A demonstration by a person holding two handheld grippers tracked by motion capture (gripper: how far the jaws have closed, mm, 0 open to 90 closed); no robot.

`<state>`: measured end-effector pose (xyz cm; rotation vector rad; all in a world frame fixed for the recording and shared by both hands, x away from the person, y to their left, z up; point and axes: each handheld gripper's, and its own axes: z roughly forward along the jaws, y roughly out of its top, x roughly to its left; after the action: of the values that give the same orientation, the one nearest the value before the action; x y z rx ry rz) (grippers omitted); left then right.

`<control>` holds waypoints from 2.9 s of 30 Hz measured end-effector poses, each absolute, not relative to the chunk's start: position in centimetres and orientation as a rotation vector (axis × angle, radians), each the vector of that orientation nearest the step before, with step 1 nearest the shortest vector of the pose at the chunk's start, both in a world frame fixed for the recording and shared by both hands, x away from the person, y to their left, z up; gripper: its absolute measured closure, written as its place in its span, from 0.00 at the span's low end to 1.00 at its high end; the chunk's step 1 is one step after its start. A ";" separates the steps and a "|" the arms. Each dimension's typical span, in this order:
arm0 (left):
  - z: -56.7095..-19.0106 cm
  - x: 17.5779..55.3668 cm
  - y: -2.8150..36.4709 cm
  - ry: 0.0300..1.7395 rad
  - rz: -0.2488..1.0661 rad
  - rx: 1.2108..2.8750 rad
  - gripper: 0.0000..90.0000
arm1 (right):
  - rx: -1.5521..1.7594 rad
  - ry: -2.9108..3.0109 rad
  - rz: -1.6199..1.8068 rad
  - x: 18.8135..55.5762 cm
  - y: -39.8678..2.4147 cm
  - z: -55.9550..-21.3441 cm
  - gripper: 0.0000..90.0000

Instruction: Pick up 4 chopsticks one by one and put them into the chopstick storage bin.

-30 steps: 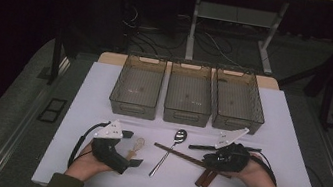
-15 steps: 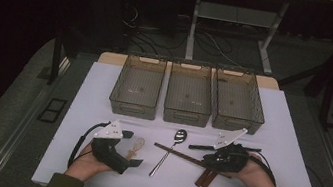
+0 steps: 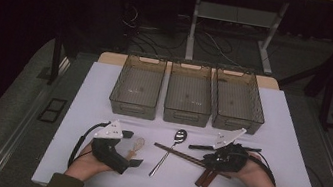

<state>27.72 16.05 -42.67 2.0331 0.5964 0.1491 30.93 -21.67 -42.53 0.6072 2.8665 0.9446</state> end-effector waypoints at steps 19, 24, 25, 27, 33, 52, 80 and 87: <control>-42.7 27.7 16.1 0.597 0.150 2.032 0.00 | 0.607 2.870 0.894 31.5 -21.5 -43.4 0.87; -42.7 27.7 16.1 0.598 0.149 2.037 0.00 | 0.540 2.860 0.854 31.5 -21.4 -43.6 0.88; -42.7 27.7 16.0 0.597 0.151 2.034 0.00 | 0.539 2.861 0.851 31.4 -21.4 -43.5 0.88; -42.7 27.7 16.0 0.598 0.150 2.034 0.00 | 0.529 2.860 0.845 31.4 -21.4 -43.5 0.87; -42.7 27.7 16.0 0.596 0.148 2.035 0.00 | 0.510 2.865 0.843 31.5 -21.4 -43.6 0.89; -42.8 27.7 15.9 0.597 0.150 2.041 0.00 | 0.521 2.862 0.877 31.6 -21.7 -43.7 0.93; -43.3 27.7 16.1 0.588 0.160 2.070 0.00 | 0.616 2.798 1.004 31.7 -22.6 -42.5 0.93; -43.4 27.7 16.1 0.590 0.160 2.077 0.00 | 0.674 2.760 1.104 31.5 -22.8 -41.7 0.93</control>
<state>27.72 16.05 -43.43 2.0768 0.5904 0.1598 31.54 -22.81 -41.74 0.6745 2.7603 1.1040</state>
